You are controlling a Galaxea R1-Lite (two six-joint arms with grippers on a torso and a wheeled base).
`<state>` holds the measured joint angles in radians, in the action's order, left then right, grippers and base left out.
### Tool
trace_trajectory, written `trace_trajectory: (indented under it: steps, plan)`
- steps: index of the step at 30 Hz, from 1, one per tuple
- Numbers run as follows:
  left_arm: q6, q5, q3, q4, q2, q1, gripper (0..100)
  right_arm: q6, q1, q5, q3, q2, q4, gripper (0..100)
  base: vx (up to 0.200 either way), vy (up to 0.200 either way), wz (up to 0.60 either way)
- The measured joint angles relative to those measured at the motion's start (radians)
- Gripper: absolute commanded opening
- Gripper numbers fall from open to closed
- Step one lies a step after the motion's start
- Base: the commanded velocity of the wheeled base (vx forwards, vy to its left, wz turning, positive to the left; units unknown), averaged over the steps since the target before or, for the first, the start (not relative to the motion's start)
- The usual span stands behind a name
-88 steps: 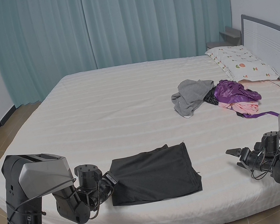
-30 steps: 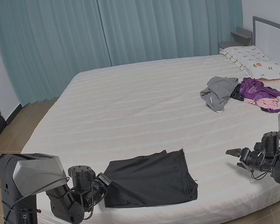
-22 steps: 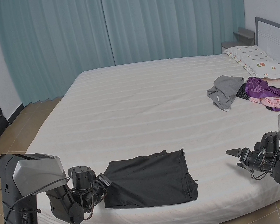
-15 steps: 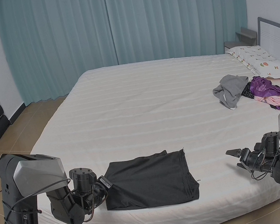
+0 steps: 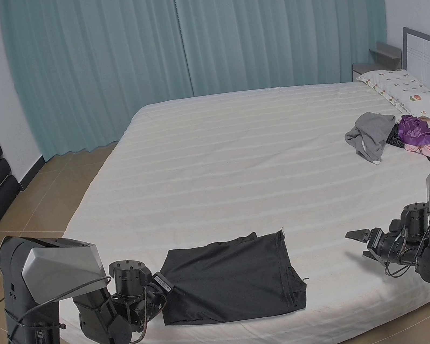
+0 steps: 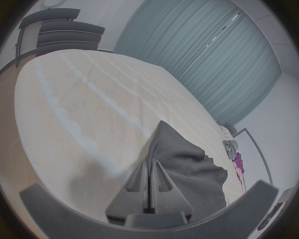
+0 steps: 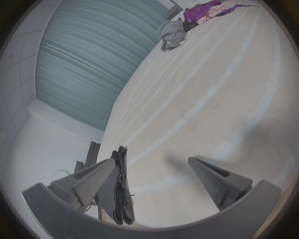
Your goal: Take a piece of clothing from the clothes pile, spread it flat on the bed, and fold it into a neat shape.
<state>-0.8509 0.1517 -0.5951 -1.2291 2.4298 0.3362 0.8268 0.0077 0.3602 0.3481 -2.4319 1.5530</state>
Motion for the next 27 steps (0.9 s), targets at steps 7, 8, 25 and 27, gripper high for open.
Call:
trace_trajectory:
  steps: [7,8,25,27]
  plan:
    - [-0.019,0.007,-0.003,0.000,0.000,0.008,100,0.000,0.000,0.000,0.001,0.000,0.000,100,0.000,0.000,0.00]
    - [-0.020,0.007,-0.004,-0.001,0.000,0.008,100,0.000,0.000,0.000,0.001,0.000,0.000,100,0.000,0.000,0.00]
    - [-0.058,0.004,-0.004,-0.001,-0.029,-0.014,100,0.001,0.000,-0.001,-0.001,0.003,0.000,100,0.000,0.000,0.00]
    - [-0.060,0.003,0.003,-0.001,-0.050,-0.019,100,0.002,0.003,-0.003,-0.008,0.008,0.000,100,0.000,0.000,0.00]
